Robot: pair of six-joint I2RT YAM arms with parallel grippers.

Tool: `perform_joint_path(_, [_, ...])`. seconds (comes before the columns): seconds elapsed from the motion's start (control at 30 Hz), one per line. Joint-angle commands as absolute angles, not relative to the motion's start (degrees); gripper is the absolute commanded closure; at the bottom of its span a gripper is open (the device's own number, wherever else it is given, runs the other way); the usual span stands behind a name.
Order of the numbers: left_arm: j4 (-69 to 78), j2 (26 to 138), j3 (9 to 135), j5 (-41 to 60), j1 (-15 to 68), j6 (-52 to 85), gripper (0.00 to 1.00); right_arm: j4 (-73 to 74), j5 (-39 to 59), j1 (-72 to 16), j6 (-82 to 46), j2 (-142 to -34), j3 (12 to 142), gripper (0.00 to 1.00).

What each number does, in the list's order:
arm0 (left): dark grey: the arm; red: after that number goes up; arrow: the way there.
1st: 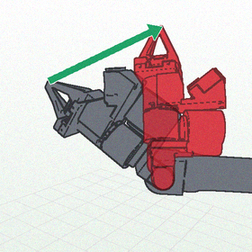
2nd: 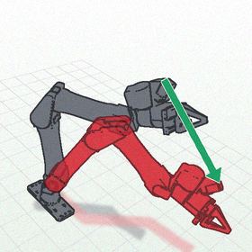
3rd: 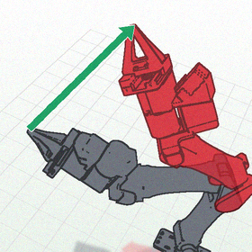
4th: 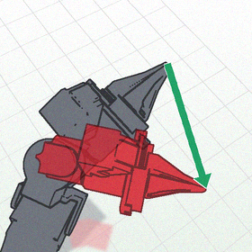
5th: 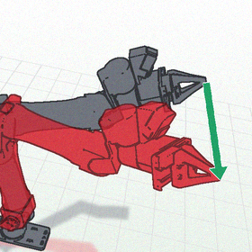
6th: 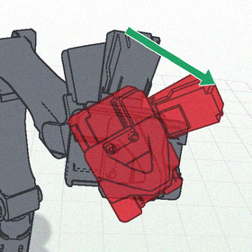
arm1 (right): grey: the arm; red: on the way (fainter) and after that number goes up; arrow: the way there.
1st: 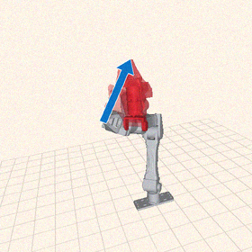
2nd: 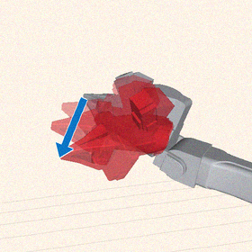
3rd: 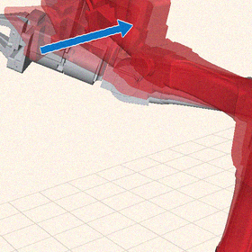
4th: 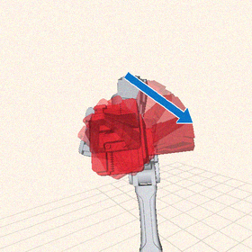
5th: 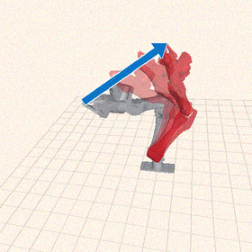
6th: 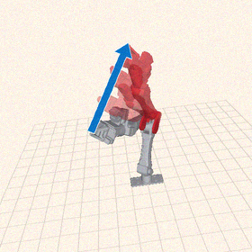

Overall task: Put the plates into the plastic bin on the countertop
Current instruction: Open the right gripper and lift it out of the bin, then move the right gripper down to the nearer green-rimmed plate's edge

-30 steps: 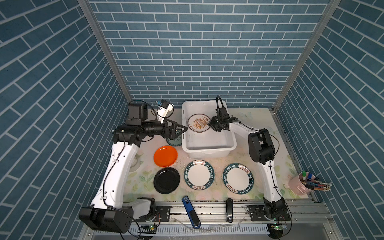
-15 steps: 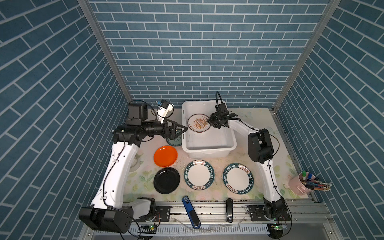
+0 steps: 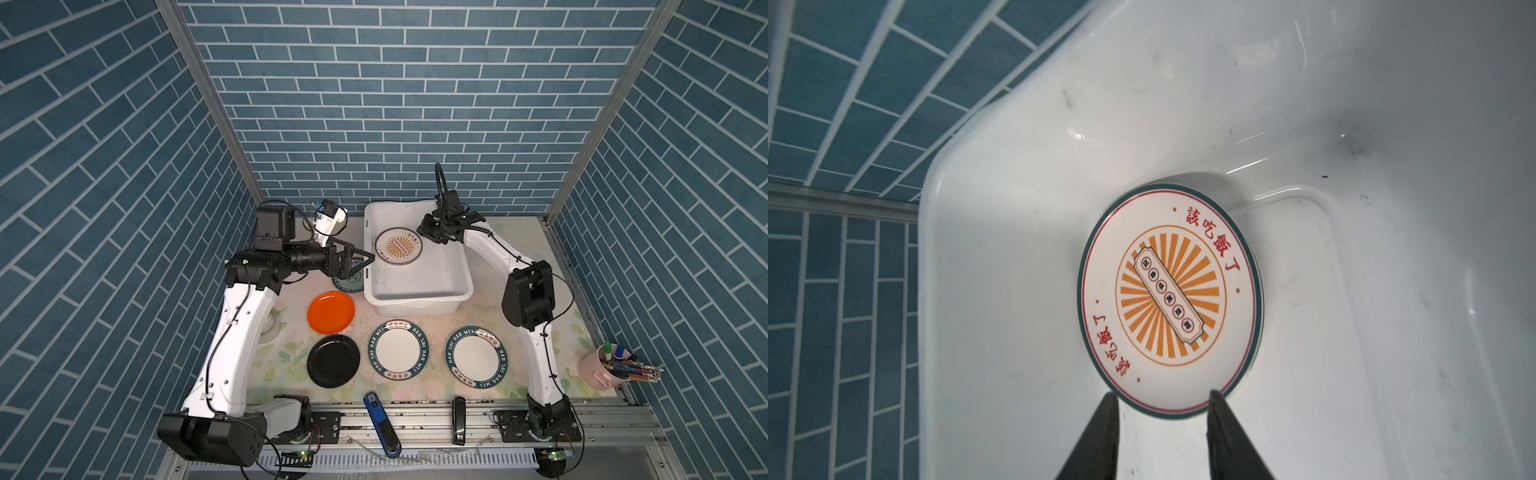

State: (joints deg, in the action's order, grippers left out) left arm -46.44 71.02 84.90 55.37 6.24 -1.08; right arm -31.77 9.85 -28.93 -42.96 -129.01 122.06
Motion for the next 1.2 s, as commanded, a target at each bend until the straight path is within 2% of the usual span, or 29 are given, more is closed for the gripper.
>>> perform_joint_path(0.0, [-47.37, 70.0, 84.4, 54.93, 5.97, -2.45, 0.0, -34.97, 7.56, -28.92, -36.81, -117.37, 120.63, 0.64])
perform_joint_path(0.23, [-48.31, 70.71, 85.05, 54.44, 5.97, -3.69, 0.0, -35.13, 2.89, -27.9, -33.83, -94.7, 99.44, 0.62])
perform_joint_path(0.53, [-51.21, 72.95, 86.24, 54.67, 6.06, -6.71, 0.01, -41.83, 3.32, -20.73, -39.23, -66.9, 72.98, 0.6])
perform_joint_path(0.67, [-52.09, 73.68, 86.53, 54.92, 6.24, -7.42, 0.0, -46.77, 4.66, -18.19, -42.62, -59.05, 65.31, 0.59])
perform_joint_path(0.83, [-54.34, 74.18, 86.94, 53.32, 7.36, -9.78, 0.0, -55.24, 6.9, -17.23, -44.58, -55.13, 59.66, 0.54])
perform_joint_path(1.17, [-54.93, 73.8, 85.51, 54.05, 8.26, -10.44, 0.0, -63.22, 10.32, -17.14, -53.21, -42.6, 45.95, 0.49])
